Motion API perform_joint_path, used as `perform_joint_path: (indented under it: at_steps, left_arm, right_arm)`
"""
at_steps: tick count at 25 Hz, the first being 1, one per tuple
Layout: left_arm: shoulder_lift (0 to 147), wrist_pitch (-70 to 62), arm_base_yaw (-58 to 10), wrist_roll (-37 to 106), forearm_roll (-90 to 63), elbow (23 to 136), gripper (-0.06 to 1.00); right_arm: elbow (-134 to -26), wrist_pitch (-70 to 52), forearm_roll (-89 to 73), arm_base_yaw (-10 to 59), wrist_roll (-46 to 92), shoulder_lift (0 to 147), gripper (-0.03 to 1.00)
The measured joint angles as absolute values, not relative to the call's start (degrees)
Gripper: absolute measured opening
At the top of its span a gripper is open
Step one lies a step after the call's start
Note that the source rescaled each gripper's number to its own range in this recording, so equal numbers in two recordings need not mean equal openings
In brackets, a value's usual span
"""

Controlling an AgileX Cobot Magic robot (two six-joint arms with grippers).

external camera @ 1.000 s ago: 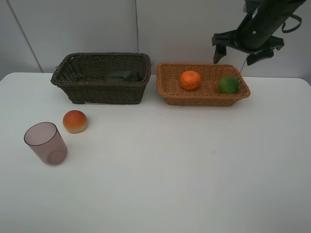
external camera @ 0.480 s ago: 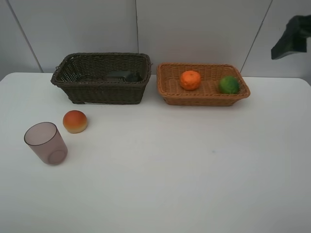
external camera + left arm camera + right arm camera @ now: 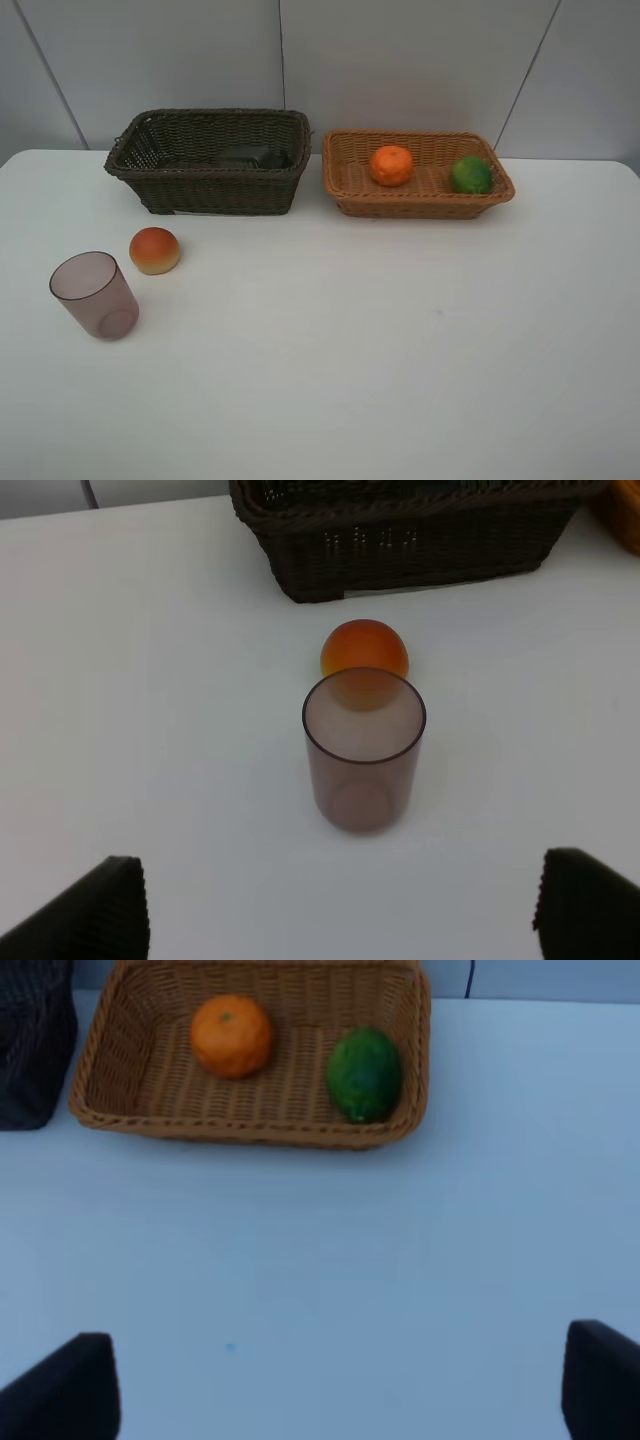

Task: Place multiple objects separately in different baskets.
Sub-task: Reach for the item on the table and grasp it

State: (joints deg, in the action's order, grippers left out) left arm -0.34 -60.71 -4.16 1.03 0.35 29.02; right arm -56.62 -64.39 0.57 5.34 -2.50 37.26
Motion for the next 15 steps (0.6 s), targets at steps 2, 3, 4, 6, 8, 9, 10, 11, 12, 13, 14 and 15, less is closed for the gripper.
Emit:
perform_joint_path:
  at_steps: [2, 3, 4, 6, 8, 9, 10, 11, 12, 13, 14, 15]
  left_arm:
    - [-0.34, -60.71, -4.16, 1.03, 0.35, 29.02, 1.0]
    - [-0.34, -60.71, -4.16, 1.03, 0.35, 29.02, 1.0]
    - [-0.34, -60.71, -4.16, 1.03, 0.35, 29.02, 1.0]
    - [-0.34, -60.71, -4.16, 1.03, 0.35, 29.02, 1.0]
    - [-0.34, -60.71, -4.16, 1.03, 0.35, 29.02, 1.0]
    - [-0.34, -60.71, -4.16, 1.03, 0.35, 29.02, 1.0]
    - [-0.34, -60.71, -4.16, 1.03, 0.35, 29.02, 1.0]
    - [-0.34, -60.71, -4.16, 1.03, 0.35, 29.02, 1.0]
    - [-0.34, -60.71, -4.16, 1.03, 0.35, 29.02, 1.0]
    - [-0.34, -60.71, -4.16, 1.03, 0.35, 29.02, 1.0]
    - [-0.34, -60.71, -4.16, 1.03, 0.35, 29.02, 1.0]
    - [-0.34, -60.71, -4.16, 1.03, 0.35, 29.02, 1.0]
  right_arm:
    - [-54.89, -64.72, 0.69, 5.34, -2.32, 33.0, 0.92]
    - [-53.71, -64.77, 0.76, 5.34, -2.32, 30.65, 0.92]
    - [-52.41, -64.77, 0.9, 5.34, -2.32, 28.33, 0.92]
    - [-49.69, -64.77, 1.12, 5.34, -2.32, 24.09, 0.92]
    - [-46.48, -64.77, 1.42, 5.34, -2.32, 19.28, 0.92]
    - [-45.11, -64.62, 1.47, 5.34, -2.32, 17.16, 0.92]
    - [-43.47, -64.14, 1.47, 5.34, -2.32, 14.6, 0.92]
    - [-41.81, -63.24, 1.47, 5.34, -2.32, 11.99, 0.92]
    - [-40.49, -62.28, 1.53, 5.34, -2.32, 9.41, 0.92]
    - [-38.96, -61.5, 1.52, 5.34, -2.32, 7.32, 0.92]
    - [-37.47, -60.95, 1.52, 5.34, -2.32, 4.89, 0.92]
    - [-36.09, -60.69, 1.52, 5.34, -2.27, 2.65, 0.92]
